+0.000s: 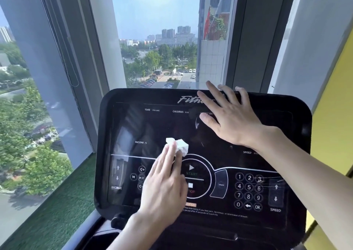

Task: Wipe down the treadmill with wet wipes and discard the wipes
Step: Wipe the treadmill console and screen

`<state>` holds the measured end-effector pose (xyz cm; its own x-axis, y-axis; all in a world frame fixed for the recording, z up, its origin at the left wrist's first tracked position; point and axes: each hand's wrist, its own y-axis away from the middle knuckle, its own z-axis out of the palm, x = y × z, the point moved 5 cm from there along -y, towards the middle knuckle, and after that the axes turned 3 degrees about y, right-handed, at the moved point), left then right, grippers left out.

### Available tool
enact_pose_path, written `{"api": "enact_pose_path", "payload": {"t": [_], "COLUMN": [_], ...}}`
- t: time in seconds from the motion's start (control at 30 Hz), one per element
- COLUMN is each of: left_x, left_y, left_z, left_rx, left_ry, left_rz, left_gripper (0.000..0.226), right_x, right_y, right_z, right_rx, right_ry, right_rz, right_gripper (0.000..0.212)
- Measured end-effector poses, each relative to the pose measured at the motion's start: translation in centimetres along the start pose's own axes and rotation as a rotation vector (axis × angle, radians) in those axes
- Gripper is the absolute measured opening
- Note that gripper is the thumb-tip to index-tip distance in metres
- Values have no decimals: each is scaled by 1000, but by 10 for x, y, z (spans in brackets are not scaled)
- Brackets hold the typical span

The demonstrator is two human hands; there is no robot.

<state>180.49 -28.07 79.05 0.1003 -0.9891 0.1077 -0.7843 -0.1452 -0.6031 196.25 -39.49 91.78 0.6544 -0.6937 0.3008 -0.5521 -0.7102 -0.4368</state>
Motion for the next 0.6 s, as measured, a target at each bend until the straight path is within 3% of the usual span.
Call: {"api": "enact_pose_path", "payload": {"t": [0.07, 0.2, 0.4, 0.53, 0.6], "left_x": [-3, -26, 7, -8, 10], "left_y": [-4, -44, -36, -60, -57], "left_z": [-1, -26, -12, -29, -22], "left_rx": [-14, 95, 10, 112, 69], "left_ry": [-36, 5, -42, 17, 10], "left_rz": [48, -149, 56, -107, -66], "left_gripper": [61, 60, 62, 57, 60], "right_x": [4, 29, 29, 31, 30], "right_y": [1, 15, 17, 18, 18], "right_z": [-2, -1, 1, 0, 0], "right_rx": [15, 36, 5, 5, 7], "right_ry": [-32, -8, 9, -18, -11], "right_rz": [-26, 42, 58, 64, 68], "right_gripper": [75, 68, 68, 73, 74]}}
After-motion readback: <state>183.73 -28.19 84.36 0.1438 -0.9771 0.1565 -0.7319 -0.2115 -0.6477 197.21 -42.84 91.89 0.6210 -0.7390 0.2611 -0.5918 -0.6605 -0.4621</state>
